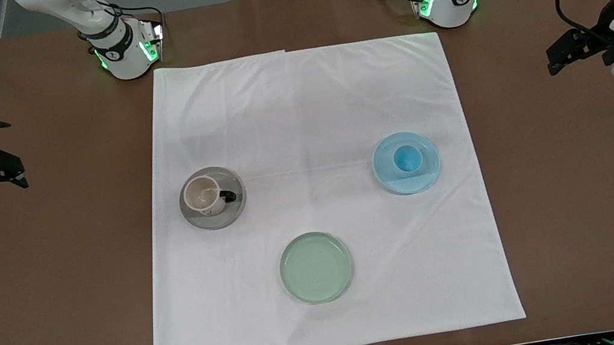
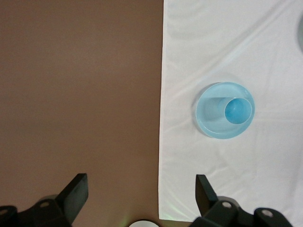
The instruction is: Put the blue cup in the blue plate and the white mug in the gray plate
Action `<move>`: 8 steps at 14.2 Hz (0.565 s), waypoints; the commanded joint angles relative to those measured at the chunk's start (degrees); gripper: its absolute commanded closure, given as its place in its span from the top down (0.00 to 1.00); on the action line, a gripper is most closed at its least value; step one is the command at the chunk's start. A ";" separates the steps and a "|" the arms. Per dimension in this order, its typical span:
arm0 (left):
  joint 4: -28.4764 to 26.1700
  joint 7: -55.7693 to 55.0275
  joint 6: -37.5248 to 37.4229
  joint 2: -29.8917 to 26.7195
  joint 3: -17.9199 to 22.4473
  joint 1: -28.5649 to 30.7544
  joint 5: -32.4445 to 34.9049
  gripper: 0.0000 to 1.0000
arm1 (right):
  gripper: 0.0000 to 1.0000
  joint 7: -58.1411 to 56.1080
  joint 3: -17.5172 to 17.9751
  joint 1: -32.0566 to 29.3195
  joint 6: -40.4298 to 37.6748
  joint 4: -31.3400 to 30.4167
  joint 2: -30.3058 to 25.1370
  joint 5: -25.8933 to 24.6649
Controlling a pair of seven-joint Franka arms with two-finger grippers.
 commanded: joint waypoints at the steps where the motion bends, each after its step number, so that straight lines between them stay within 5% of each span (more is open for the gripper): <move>1: -3.70 -0.41 0.48 -3.91 -0.05 0.34 -0.74 1.00 | 1.00 9.82 1.11 -2.88 -0.97 -1.01 -0.94 1.11; 8: -3.18 0.37 1.01 -3.65 0.12 0.43 -0.74 1.00 | 1.00 16.50 1.28 -3.85 -1.42 -5.41 -7.09 1.46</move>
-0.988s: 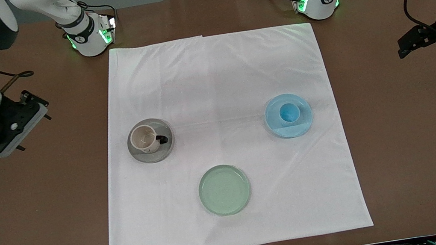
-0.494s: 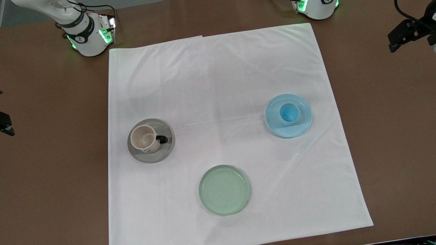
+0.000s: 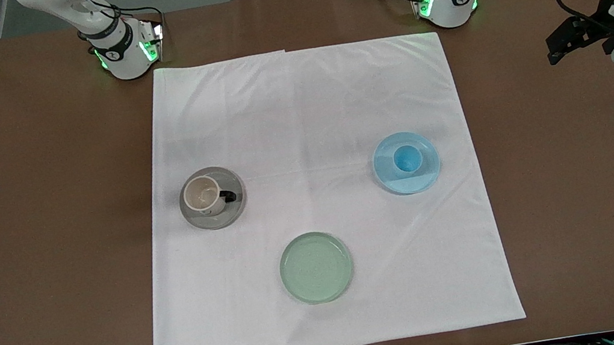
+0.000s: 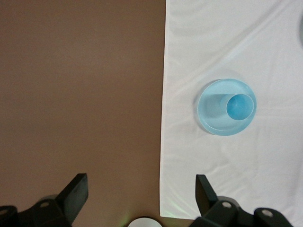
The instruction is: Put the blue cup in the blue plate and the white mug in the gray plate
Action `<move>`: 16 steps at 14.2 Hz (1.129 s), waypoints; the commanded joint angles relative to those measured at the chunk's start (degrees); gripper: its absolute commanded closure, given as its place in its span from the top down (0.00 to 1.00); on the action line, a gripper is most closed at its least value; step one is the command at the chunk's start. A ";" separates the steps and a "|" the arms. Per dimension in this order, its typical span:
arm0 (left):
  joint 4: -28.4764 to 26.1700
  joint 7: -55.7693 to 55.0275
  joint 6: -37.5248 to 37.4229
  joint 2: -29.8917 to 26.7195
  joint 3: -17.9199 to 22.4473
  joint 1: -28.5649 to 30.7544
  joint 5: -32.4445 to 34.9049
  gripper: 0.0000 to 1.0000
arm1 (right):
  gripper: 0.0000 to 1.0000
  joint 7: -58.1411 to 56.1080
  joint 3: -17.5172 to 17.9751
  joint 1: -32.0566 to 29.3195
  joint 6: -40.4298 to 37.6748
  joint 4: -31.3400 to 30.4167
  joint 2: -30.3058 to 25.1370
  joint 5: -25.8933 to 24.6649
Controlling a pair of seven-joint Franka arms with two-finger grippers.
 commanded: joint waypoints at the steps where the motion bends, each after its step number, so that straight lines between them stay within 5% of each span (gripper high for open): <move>1: -0.81 0.73 0.68 -1.11 0.05 0.37 -0.74 1.00 | 1.00 5.88 1.35 -0.86 0.10 -4.04 -4.10 1.08; 16: 2.89 0.82 0.24 0.83 0.14 0.37 -0.83 1.00 | 1.00 9.86 1.35 -1.21 -4.39 -5.28 -6.56 4.15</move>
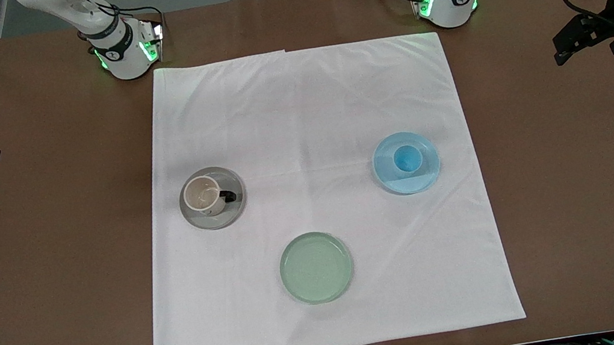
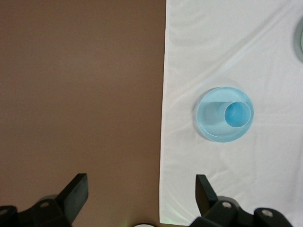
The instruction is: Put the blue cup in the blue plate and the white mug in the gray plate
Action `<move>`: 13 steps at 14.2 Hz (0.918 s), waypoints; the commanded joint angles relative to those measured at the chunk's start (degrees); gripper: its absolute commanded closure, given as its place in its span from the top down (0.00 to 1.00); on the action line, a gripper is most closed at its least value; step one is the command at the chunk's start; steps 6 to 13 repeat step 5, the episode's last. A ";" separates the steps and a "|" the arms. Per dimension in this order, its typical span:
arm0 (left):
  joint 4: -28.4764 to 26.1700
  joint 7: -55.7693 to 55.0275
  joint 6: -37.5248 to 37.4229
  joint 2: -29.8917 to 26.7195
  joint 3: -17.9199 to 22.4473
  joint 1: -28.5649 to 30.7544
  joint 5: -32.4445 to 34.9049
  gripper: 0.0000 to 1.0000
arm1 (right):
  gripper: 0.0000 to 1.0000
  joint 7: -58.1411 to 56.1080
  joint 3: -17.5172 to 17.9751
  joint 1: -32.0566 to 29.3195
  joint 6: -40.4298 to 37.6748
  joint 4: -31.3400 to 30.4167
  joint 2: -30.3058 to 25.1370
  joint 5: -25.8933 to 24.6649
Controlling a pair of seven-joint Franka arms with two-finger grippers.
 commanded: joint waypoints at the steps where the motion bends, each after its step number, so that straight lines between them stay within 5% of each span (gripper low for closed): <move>1: 1.29 0.76 -0.41 0.43 -0.11 0.32 -0.83 1.00 | 1.00 0.40 0.55 -1.04 -0.48 -1.07 -0.75 1.06; 13: 1.29 0.85 -0.58 0.52 -0.10 0.32 -0.83 1.00 | 1.00 0.40 0.63 -1.04 -2.32 -1.16 -0.05 1.15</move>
